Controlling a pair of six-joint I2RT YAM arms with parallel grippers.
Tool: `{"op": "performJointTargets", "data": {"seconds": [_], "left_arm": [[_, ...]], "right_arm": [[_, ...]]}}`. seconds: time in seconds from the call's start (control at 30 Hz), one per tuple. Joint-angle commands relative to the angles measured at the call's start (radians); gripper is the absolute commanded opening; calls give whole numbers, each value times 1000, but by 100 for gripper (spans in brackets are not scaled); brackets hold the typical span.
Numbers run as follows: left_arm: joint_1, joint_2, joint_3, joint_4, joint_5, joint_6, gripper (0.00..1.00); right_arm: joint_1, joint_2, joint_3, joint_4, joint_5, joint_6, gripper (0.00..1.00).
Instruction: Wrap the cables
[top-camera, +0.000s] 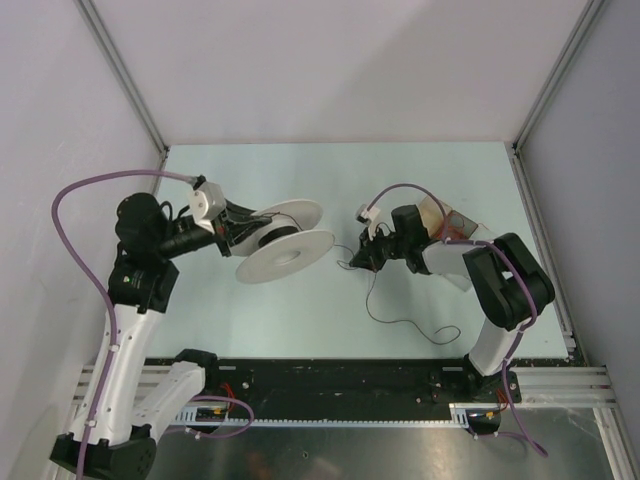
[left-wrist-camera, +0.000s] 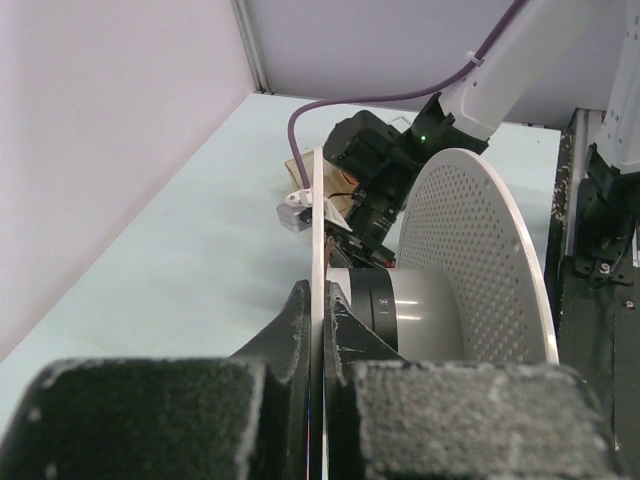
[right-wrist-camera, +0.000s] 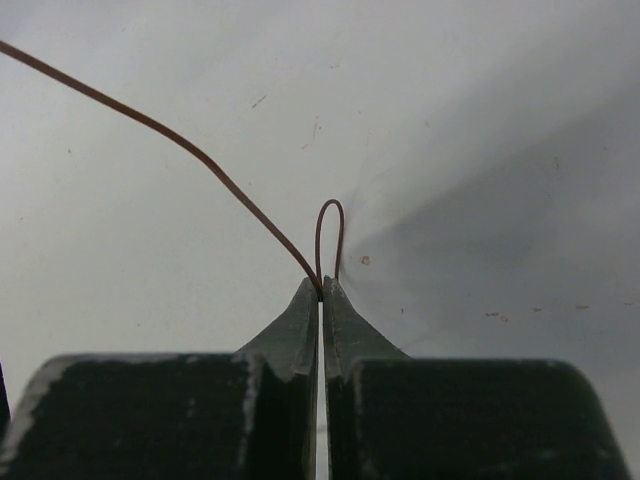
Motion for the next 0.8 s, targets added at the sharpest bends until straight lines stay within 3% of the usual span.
{"op": "performJointTargets", "data": {"seconds": [0.0, 0.77], "left_arm": [[31, 3, 53, 101, 5, -62, 0], [47, 22, 84, 195, -62, -132, 0]], "right_arm": [[-21, -34, 30, -13, -1, 0, 0], [-49, -43, 29, -125, -20, -76, 0]]}}
